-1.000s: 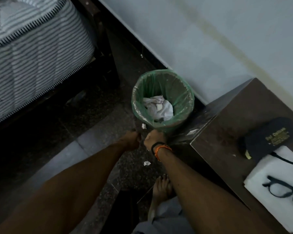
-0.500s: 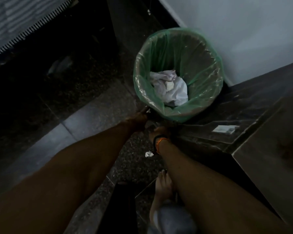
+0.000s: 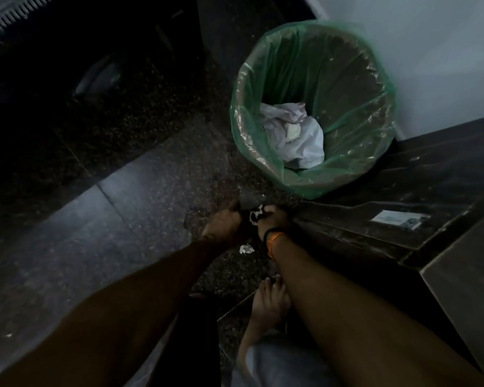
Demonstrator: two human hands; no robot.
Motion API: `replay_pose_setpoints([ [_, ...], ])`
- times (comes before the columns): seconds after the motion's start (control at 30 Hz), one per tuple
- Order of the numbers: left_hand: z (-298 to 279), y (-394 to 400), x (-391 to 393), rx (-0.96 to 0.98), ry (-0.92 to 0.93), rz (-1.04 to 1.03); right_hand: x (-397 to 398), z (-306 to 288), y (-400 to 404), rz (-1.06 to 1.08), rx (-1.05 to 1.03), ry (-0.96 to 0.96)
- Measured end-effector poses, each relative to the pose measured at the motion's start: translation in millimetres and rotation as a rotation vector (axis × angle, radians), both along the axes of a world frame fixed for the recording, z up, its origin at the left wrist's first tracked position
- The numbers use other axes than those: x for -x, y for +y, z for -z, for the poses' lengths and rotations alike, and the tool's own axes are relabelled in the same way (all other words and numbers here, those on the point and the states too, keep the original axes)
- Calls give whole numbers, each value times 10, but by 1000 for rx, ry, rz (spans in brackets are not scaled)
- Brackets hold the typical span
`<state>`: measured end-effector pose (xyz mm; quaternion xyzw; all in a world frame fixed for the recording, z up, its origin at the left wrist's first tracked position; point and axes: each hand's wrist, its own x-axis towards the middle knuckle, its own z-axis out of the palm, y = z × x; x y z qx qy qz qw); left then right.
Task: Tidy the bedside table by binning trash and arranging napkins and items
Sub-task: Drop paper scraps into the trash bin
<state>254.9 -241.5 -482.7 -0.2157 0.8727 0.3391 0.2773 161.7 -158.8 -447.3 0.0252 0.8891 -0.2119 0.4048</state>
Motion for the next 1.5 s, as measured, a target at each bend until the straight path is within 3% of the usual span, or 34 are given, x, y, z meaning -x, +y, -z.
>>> replay_pose_setpoints([
  [0.27, 156, 397, -150, 97, -11, -52, 13, 324, 48, -298, -17, -63],
  [0.5, 180, 375, -229, -18, -34, -34, 90, 346, 2, -406, -88, -48],
  [0.6, 196, 383, -275, -47, 43, -73, 89, 332, -31, -409, -140, -32],
  [0.77, 186, 305, -443, -46, -38, -562, 89, 290, -100, -155, -129, -115],
  [0.87, 69, 166, -484, -263, -46, -950, 15, 186, -209, 257, 73, -430],
  [0.93, -103, 66, -499, -372, -13, -1143, -84, 25, -333, 332, 145, -567],
  [1.07, -540, -171, -524, -370, 112, -1199, -165, -354, -543, 528, 250, -598],
  [1.17, -952, -444, -482, -353, 166, -1245, -205, -759, -615, 509, 310, -592],
  [1.3, -1484, -790, -286, -280, 269, -1248, -233, -1254, -669, 524, 357, -393],
  [1.5, -2274, -1080, 101, -190, 452, -1210, -31, -2111, -772, 560, 676, -198],
])
